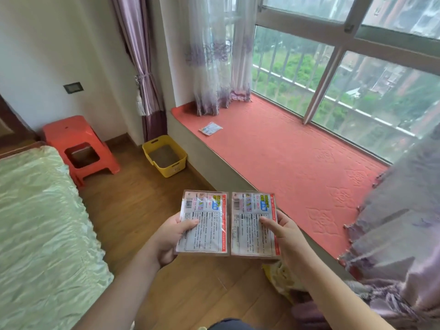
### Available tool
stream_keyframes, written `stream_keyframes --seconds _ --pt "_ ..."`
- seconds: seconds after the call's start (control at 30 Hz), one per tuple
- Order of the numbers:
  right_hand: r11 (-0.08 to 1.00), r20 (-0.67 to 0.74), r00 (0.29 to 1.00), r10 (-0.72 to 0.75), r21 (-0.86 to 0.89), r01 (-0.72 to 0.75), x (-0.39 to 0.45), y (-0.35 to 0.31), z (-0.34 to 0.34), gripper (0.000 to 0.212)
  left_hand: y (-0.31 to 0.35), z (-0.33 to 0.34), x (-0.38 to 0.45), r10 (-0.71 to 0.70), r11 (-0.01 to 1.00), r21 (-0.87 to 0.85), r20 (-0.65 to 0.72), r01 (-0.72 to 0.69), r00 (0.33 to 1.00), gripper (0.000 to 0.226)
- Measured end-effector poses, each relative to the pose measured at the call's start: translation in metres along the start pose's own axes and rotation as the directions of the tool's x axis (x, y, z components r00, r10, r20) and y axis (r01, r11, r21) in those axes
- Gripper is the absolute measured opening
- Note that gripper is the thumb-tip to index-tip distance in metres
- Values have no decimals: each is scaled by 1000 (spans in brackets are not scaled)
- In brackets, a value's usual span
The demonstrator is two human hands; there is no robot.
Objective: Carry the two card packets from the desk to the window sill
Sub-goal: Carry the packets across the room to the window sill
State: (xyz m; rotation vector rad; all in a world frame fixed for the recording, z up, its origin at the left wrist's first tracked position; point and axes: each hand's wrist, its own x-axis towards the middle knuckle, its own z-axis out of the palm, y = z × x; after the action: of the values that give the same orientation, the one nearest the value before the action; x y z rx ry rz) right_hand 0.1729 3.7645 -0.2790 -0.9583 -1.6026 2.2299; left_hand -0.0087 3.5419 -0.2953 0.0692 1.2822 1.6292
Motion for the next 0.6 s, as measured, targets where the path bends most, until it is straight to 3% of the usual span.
stream_keyframes --seconds 0.6 --pt "999 142 988 53 -6 -53 228 -79 5 18 120 11 143 62 997 -41 -128 -68 990 49"
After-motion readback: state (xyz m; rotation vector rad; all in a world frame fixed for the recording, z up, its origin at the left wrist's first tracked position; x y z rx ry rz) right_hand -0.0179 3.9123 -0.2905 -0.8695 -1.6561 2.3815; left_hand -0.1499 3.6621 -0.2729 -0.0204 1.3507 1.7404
